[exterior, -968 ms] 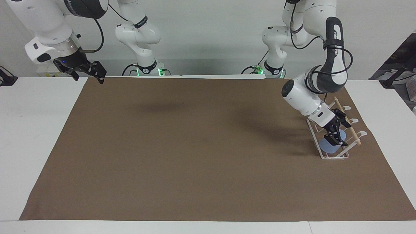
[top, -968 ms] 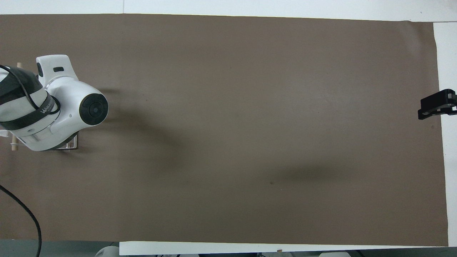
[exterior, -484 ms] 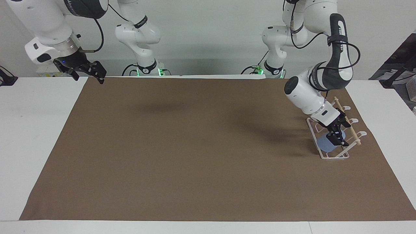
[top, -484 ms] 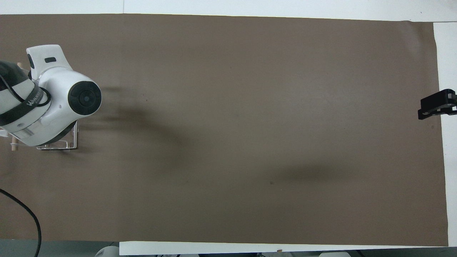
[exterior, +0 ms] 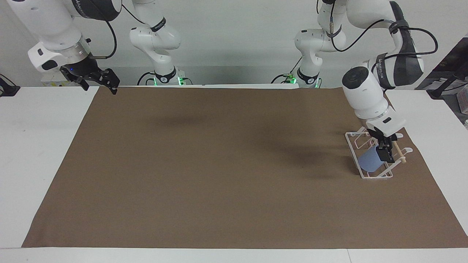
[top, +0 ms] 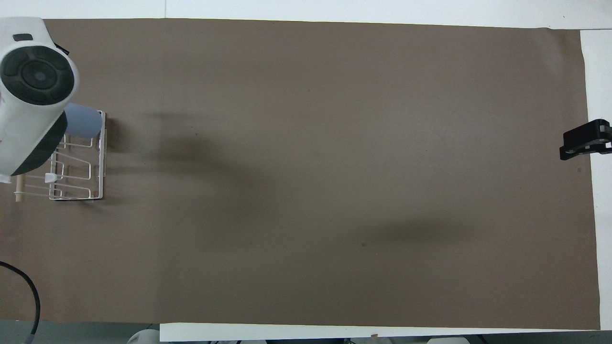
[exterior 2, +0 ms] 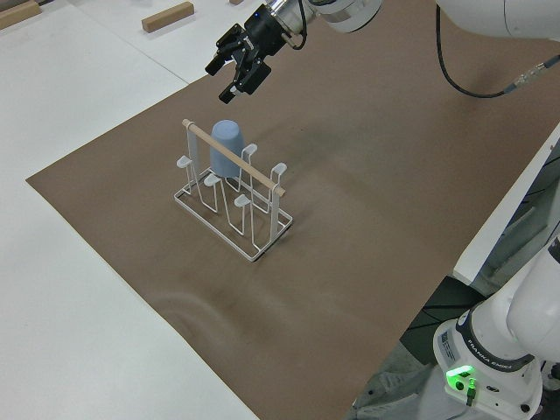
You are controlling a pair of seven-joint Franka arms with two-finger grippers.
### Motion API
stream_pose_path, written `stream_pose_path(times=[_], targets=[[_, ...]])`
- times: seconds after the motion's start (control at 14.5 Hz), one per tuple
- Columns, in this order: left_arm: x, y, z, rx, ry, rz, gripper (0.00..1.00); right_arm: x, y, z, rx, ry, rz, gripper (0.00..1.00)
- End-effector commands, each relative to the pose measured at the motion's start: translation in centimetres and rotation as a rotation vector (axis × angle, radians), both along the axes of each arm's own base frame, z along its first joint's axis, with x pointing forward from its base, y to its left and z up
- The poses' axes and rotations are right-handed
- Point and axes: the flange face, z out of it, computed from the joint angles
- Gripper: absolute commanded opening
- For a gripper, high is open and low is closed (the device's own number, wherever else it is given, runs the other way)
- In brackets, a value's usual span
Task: Hang cup on cup holder
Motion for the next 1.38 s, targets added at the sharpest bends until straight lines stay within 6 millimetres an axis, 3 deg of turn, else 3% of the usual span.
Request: stream_pose_path(times=[0.0, 0.21, 0.48, 0.69, 1.04, 1.31], targets=[[-0.1, 0.5, 3.7, -0.137, 0.121, -0.030, 1.00, -0.6, -0.2, 0.1, 0.006, 0.006, 0.015, 0.99], [-1.1, 2.4, 6.1, -0.296, 0.232, -0.107, 1.00, -0.6, -0.2, 0.1, 0.006, 0.006, 0.015, 0.99], [-2.7, 4.3, 6.1, -0.360, 0.430, -0.343, 1.00, -0.6, -0.2, 0.0, 0.006, 0.008, 0.013, 0.99], [-3.7, 4.4, 6.3, -0.326, 0.574, -0.615, 1.00, -0.6, -0.2, 0.1, 0.006, 0.006, 0.015, 0.99], [-4.2, 3.7, 6.7, -0.348, 0.653, -0.961, 1.00, -0.6, -0.2, 0.0, 0.006, 0.008, 0.015, 0.99], [-4.3, 3.4, 7.7, -0.341, 0.626, -0.977, 1.00, -0.6, -0.2, 0.1, 0.006, 0.006, 0.013, 0.99]])
